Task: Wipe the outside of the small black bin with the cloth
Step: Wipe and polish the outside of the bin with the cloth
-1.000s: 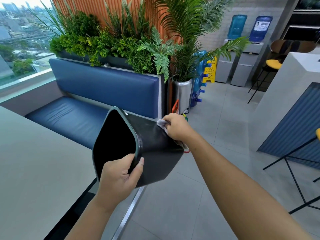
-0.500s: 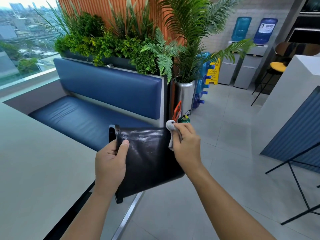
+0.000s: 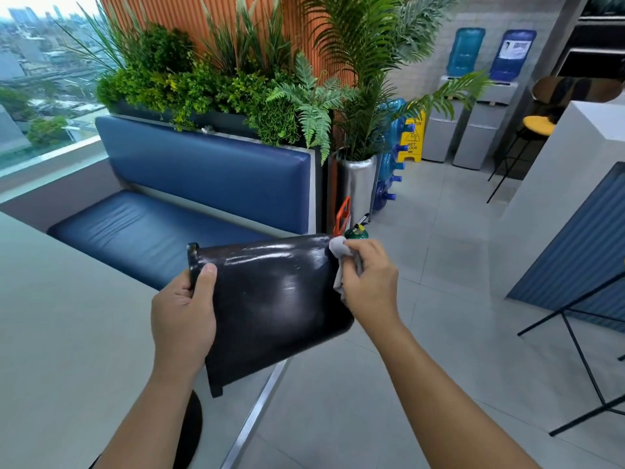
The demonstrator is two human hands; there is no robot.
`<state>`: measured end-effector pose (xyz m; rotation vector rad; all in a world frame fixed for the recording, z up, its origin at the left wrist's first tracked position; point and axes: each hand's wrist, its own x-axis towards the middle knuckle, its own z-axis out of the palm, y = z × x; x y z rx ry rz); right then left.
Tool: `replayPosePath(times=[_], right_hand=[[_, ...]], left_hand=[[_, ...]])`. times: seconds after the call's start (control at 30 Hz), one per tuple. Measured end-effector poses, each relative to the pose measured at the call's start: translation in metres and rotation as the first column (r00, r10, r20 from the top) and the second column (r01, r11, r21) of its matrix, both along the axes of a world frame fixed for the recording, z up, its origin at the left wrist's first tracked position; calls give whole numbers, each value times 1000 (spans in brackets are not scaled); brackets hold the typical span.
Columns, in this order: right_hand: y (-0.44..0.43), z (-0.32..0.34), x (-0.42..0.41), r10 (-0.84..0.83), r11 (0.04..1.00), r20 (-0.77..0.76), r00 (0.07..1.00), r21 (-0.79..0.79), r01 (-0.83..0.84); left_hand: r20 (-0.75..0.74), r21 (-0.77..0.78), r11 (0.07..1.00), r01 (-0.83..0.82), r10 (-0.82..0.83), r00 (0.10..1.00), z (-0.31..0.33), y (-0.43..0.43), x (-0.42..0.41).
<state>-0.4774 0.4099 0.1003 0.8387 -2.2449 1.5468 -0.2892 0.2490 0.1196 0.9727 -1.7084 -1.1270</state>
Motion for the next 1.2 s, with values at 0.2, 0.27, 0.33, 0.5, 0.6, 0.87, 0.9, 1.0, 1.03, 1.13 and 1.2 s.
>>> replayPosePath(times=[0.2, 0.27, 0.33, 0.5, 0.6, 0.87, 0.9, 1.0, 1.03, 1.13, 1.2], right_hand=[[7, -6, 24, 114, 992, -211, 971, 79, -99], [16, -20, 38, 166, 981, -240, 957, 141, -134], [15, -18, 26, 149, 984, -227, 962, 135, -120], [-3, 14, 6, 77, 996, -233, 969, 67, -63], [0, 1, 49, 224, 975, -317, 921, 82, -209], [10, 23, -6, 82, 995, -241, 967, 70, -67], [7, 28, -8, 66, 997, -246, 967, 58, -53], [-3, 28, 32, 144, 989, -288, 947, 19, -145], [-2, 22, 50, 209, 977, -305, 929, 28, -211], [16, 2, 64, 297, 955, -329, 897, 77, -288], [25, 2, 34, 219, 976, -275, 936, 68, -209]], left_hand=[[-133, 142, 988, -59, 78, 988, 8, -3, -11], [-129, 140, 988, -60, 79, 989, 10, -5, -16], [-106, 149, 988, -48, 64, 992, 5, -4, -18], [-113, 218, 976, -22, 47, 992, -2, 16, -23], [-143, 216, 976, -29, 61, 988, 11, 8, -35], [-38, 194, 981, 22, -15, 999, 14, 9, -41], [-36, 185, 982, 30, -24, 999, 16, 13, -47], [-46, 127, 991, 33, -28, 999, 25, 15, -68], [-53, 106, 994, 29, -24, 998, 29, 13, -73], [-61, 97, 995, 28, -22, 998, 30, 7, -79], [-58, 89, 994, 65, -60, 997, 26, 5, -74]])
